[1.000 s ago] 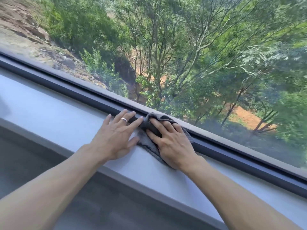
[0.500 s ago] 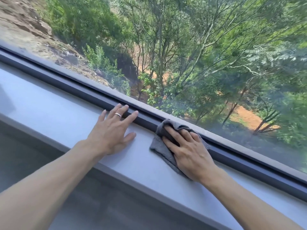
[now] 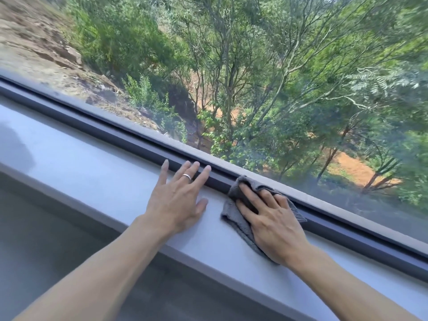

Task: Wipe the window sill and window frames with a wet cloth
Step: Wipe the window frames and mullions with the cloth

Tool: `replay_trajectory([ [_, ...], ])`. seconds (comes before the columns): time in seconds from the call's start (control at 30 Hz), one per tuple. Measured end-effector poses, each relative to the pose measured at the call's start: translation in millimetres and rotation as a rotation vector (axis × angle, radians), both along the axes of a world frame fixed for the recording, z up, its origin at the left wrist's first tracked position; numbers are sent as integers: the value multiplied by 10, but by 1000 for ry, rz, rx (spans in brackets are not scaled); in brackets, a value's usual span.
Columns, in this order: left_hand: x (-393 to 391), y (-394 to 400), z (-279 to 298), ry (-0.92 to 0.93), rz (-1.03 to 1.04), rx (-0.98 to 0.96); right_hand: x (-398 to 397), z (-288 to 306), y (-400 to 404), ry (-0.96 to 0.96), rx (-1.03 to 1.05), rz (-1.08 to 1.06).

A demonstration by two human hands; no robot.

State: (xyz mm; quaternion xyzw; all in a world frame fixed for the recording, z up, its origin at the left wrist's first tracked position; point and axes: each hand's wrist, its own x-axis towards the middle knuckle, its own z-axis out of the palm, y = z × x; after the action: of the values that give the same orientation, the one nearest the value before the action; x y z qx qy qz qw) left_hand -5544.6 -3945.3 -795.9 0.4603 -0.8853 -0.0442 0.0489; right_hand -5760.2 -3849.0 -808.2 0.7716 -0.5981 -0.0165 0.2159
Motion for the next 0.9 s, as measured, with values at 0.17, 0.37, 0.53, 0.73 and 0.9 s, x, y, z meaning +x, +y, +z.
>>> replay_trajectory([
  [0.17,400,-427,65,-45,153,-8,424,-8,-518,-27,49,-37],
  [0.37,491,-516,-56,86,166,54,214,79,-272,48,114,74],
  [0.53,459,-520,-120,150,151,68,532,68,-725,51,109,85],
  [0.73,542,-497,-38,108,100,124,456,80,-555,26,129,143],
  [0.9,791,-693,50,57,181,99,942,22,-1142,24,62,153],
])
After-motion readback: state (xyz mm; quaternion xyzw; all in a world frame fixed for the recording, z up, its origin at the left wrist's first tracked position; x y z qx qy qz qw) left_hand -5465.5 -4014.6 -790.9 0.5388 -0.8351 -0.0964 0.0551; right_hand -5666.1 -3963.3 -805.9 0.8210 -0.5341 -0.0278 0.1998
